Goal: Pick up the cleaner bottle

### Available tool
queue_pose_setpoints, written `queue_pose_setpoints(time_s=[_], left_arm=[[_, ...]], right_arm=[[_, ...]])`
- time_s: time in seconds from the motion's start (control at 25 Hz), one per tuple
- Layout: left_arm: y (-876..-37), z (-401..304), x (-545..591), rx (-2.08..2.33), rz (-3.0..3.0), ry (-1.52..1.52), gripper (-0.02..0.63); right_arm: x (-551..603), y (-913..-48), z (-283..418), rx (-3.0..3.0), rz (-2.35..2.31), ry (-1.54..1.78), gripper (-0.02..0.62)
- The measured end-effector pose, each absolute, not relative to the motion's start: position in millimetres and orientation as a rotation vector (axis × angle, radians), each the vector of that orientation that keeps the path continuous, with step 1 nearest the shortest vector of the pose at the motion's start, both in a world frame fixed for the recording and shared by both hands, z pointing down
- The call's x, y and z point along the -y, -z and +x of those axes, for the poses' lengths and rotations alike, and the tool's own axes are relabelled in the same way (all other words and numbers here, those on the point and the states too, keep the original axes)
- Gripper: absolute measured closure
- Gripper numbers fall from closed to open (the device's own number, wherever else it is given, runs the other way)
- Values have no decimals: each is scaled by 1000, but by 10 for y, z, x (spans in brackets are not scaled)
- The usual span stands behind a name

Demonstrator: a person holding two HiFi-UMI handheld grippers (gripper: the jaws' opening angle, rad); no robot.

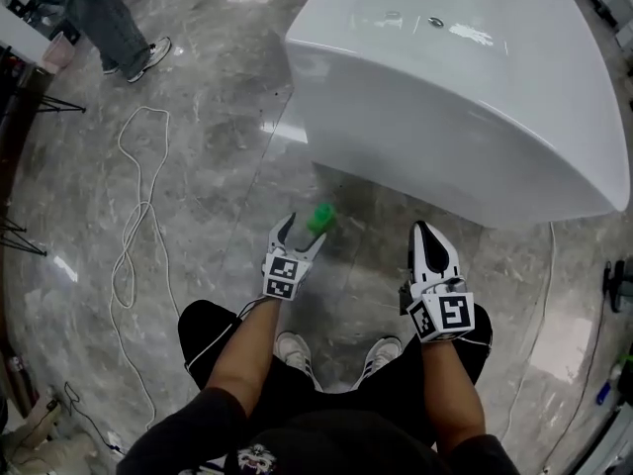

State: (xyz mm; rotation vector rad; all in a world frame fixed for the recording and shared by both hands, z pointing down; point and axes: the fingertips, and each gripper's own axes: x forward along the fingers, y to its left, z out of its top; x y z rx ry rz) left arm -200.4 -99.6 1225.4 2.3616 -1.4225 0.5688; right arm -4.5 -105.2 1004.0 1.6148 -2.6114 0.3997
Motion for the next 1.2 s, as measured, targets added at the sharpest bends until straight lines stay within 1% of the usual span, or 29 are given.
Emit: queue_pose_setpoints(time_s=[0.12, 0.28, 0.56, 0.76, 0.84, 0.88, 0.92, 0.96, 1.2], left_arm=[[-12577, -1931, 1097, 1383, 2373, -625, 262], [-12867, -1784, 1240, 1353, 2376, -612, 259], [-13116, -1576, 1447, 1336, 2403, -616, 261], [-13209, -1585, 1550, 1362, 2351, -599, 266], [-13195, -1563, 1576, 1376, 2350, -595, 312], [-13184, -1562, 1597, 1388, 2349, -600, 348], [-13177, -1563, 1626, 1401, 2342, -603, 399], [-13176, -1565, 1657, 1411, 2330, -601, 411], [-12962, -1538, 1767, 1448, 2298, -550, 416]], right_arm=[[1015, -10052, -22, 2595, 1612, -390, 578], [958, -10053, -20, 2591, 1596, -375, 578], [827, -10090, 5, 2573, 1566, -347, 577], [802, -10123, 79, 2551, 1594, -357, 577], [790, -10120, 131, 2539, 1607, -358, 577], [792, -10119, 147, 2536, 1610, -358, 577], [798, -10118, 160, 2533, 1609, -357, 577], [807, -10119, 172, 2531, 1608, -354, 577], [818, -10125, 202, 2504, 1598, -264, 577]])
